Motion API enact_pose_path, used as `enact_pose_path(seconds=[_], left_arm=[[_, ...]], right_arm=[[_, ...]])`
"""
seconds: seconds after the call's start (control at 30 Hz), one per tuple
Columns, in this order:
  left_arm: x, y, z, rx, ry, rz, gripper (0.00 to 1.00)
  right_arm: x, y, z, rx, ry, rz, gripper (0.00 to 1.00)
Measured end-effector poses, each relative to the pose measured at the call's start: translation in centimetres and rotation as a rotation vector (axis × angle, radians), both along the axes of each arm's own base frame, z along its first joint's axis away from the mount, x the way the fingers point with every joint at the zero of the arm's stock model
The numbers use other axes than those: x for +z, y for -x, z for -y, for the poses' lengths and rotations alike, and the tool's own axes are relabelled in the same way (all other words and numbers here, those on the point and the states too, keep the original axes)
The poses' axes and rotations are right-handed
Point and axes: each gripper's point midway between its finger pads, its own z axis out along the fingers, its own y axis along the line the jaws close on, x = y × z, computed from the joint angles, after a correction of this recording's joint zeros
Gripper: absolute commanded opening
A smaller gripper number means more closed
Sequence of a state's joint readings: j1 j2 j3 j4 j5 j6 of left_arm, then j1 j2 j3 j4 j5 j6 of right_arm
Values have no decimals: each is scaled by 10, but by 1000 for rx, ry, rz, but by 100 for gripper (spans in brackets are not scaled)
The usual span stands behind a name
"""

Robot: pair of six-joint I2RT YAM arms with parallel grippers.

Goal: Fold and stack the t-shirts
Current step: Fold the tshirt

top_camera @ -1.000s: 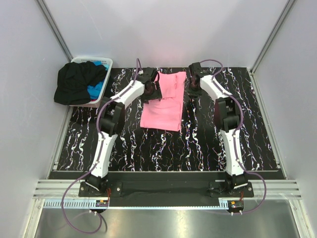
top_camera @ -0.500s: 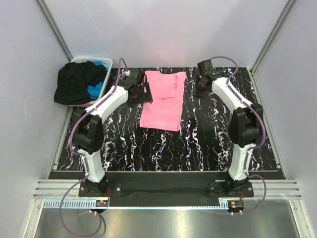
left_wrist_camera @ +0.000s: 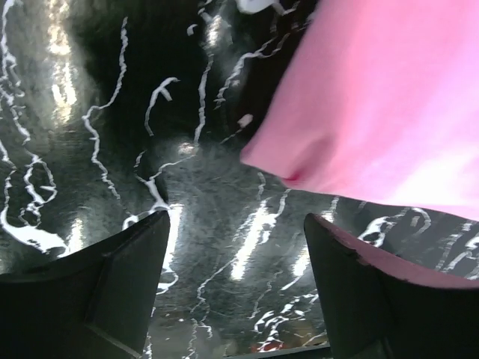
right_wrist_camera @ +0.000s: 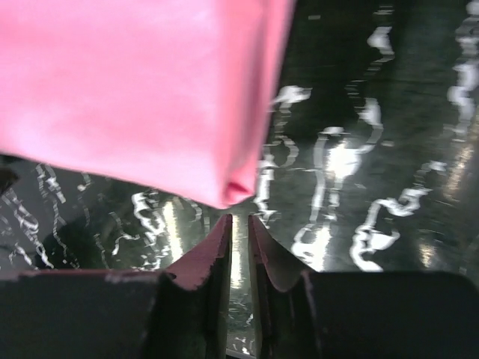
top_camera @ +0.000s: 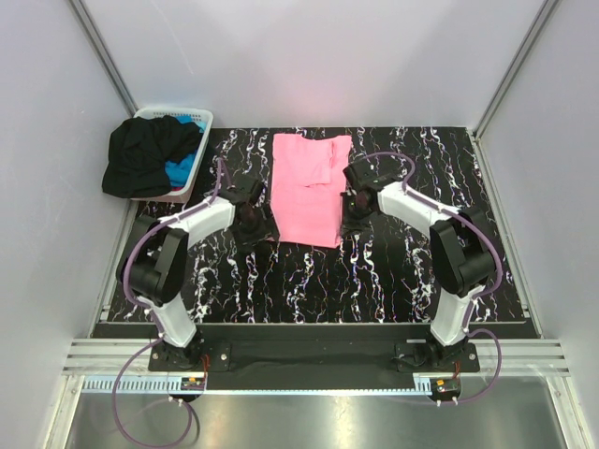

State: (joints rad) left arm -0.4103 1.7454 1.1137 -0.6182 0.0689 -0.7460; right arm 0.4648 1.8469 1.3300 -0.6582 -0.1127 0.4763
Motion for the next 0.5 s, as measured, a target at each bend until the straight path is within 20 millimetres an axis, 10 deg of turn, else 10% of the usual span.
enact_pose_path(seconds=[0.5], left_arm=[[-4,-18,-5,64,68,126,48]], right_arm=[[-4,0,-36,73,-55,25,17]])
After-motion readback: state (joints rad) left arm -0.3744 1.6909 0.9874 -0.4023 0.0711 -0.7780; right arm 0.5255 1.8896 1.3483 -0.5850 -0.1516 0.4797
